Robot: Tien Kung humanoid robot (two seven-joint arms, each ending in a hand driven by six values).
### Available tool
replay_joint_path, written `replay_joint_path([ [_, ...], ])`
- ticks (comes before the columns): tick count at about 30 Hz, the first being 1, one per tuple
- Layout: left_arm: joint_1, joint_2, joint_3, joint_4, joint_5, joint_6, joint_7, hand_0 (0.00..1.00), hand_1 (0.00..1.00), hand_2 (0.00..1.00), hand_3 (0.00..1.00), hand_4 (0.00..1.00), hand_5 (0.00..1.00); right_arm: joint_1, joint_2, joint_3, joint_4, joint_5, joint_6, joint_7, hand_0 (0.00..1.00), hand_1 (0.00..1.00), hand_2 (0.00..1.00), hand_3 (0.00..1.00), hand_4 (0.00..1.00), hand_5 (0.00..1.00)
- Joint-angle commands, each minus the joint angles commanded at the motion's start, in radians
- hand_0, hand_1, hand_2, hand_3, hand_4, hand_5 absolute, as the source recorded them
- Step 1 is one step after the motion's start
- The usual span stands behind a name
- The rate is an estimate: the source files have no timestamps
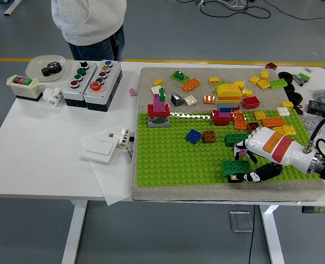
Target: Pick up the brick,pile it on top of brick,press brick,pick up the brick,pile it on top of brick,press brick
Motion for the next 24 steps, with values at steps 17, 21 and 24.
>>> replay_joint_path([
  [17, 0.0, -0.001, 0.001, -0.002, 0.001, -0.001, 0.0, 0.787, 0.791, 0.78, 0.629, 0.688, 0.645, -0.004, 0.005, 0.01, -0.022, -0.018, 0.013, -0.007, 0.098, 0.124, 0.246, 0.359, 0.816, 0.235],
  [21, -0.001, -0.002, 0.002, -0.002, -0.001, -0.001, -0.001, 0.787, 0.791, 0.78, 0.629, 0.688, 0.645, -0.006, 0.001, 0.013, -0.024, -0.021, 0.017, -0.008, 0.098, 0.124, 0.246, 0.359, 0.816, 0.235],
  [24, -0.001, -0.002, 0.002, -0.002, -0.001, -0.001, -0.001, 0.788, 0.792, 0.78, 0.628, 0.688, 0.646, -0.006, 0.001, 0.015, -0.024, -0.02, 0.018, -0.008, 0.097, 0.138, 0.27, 0.374, 0.826, 0.223],
])
